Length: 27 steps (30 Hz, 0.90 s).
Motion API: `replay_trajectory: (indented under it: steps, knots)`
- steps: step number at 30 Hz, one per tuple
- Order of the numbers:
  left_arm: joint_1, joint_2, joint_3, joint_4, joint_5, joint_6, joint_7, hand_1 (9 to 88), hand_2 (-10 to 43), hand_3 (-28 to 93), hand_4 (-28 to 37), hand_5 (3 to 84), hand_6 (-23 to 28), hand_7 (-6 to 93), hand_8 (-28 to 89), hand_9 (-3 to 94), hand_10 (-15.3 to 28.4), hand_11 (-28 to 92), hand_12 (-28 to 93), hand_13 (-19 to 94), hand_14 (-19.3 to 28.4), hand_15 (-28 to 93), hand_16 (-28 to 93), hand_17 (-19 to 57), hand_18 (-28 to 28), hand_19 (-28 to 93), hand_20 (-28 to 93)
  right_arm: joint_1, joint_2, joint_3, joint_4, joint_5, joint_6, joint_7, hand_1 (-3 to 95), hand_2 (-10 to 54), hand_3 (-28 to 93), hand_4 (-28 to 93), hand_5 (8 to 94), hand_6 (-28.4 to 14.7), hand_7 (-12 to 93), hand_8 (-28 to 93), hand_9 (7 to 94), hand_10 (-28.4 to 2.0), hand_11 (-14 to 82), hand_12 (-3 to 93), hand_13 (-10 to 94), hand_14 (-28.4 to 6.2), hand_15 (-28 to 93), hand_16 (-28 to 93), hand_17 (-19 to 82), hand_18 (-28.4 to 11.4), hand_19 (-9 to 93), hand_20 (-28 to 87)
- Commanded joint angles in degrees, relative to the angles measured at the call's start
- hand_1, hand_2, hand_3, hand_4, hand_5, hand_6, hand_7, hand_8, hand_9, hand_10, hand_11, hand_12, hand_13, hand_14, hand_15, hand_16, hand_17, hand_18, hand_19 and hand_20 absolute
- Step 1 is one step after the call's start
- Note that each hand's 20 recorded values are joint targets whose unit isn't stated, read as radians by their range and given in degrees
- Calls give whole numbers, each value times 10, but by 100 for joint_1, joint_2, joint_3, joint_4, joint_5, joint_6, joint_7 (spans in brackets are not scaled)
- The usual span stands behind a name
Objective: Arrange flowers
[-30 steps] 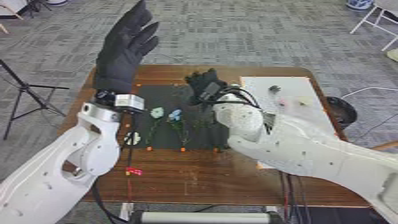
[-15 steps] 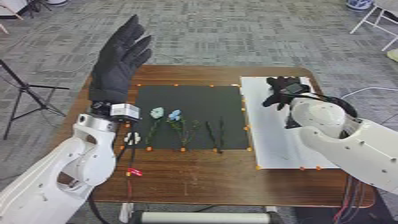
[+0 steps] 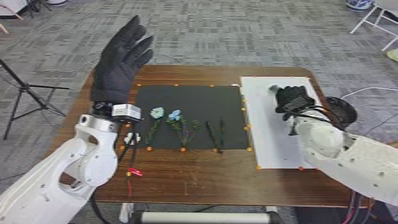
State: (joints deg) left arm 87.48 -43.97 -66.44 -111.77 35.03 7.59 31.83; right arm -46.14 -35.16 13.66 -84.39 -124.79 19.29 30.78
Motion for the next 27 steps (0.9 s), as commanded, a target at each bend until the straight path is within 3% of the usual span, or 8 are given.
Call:
replay_trajectory:
  steps: [1, 8, 16, 17, 18, 20, 25, 27]
  knots:
    - [-129, 85, 46, -43, -21, 1, -7, 250, -48, 680, -269, 262, 11, 153, -72, 199, 95, 139, 199, 158, 132, 172, 81, -127, 186, 316, 126, 227, -123, -112, -306, -19, 1192, -623, 490, -95, 849, -279, 761, 21, 401, -12, 889, -39, 211, 463, 733, -44, 752, 243, 366, -174, 844, 434]
    - [-284, 194, 133, -8, -2, -69, -47, 250, -49, 681, -270, 262, 12, 152, -72, 199, 94, 139, 200, 160, 135, 178, 81, -126, 187, 317, 126, 967, -1231, -764, -348, 23, 1196, -931, 495, -95, 846, -279, 780, 16, 378, -6, 894, -41, 217, 471, 735, -45, 764, 252, 371, -178, 853, 449]
    - [-803, 91, 466, 185, 36, -286, -74, 251, -48, 681, -270, 262, 12, 152, -71, 200, 94, 142, 201, 161, 136, 178, 79, -126, 187, 319, 127, 977, -2181, -920, -202, -32, 1128, -868, 495, -95, 847, -281, 779, 17, 376, -4, 894, -41, 214, 474, 732, -47, 766, 257, 367, -178, 851, 457]
    - [-954, 29, 568, 287, 28, -292, -64, 250, -48, 681, -269, 262, 11, 152, -71, 201, 94, 143, 201, 161, 136, 179, 79, -126, 187, 320, 127, 948, -2301, -868, -54, 26, 1077, -974, 495, -95, 846, -282, 779, 17, 376, -4, 894, -41, 214, 474, 731, -46, 767, 257, 367, -178, 851, 458]
    - [-1003, 0, 602, 311, 37, -309, -58, 251, -48, 680, -269, 261, 11, 152, -71, 201, 94, 143, 200, 160, 136, 179, 79, -126, 187, 320, 127, 928, -2383, -873, 9, 21, 1036, -986, 495, -95, 846, -282, 779, 17, 375, -5, 894, -41, 214, 474, 731, -47, 767, 258, 367, -179, 851, 458]
    - [-1030, -32, 642, 302, 55, -291, -44, 251, -48, 680, -268, 262, 11, 152, -71, 201, 94, 143, 200, 161, 136, 179, 78, -126, 188, 321, 127, 895, -2511, -912, 99, 29, 985, -982, 494, -95, 848, -282, 779, 17, 375, -5, 895, -41, 213, 472, 730, -47, 768, 259, 366, -179, 851, 459]
    - [-1263, -196, 849, 432, 75, -446, -123, 251, -48, 680, -269, 262, 12, 152, -71, 202, 94, 143, 199, 161, 137, 178, 77, -125, 188, 321, 126, 778, -2683, -885, 304, 44, 788, -1080, 494, -95, 847, -282, 779, 17, 375, -6, 894, -41, 213, 474, 727, -49, 770, 260, 366, -179, 851, 462]
    - [-1205, -171, 836, 336, 90, -446, -118, 252, -48, 679, -269, 261, 12, 151, -71, 202, 95, 143, 198, 161, 136, 178, 77, -125, 188, 321, 126, 813, -2676, -1040, 228, -8, 752, -926, 495, -95, 846, -282, 778, 18, 375, -8, 894, -41, 212, 474, 726, -49, 770, 260, 364, -178, 850, 463]
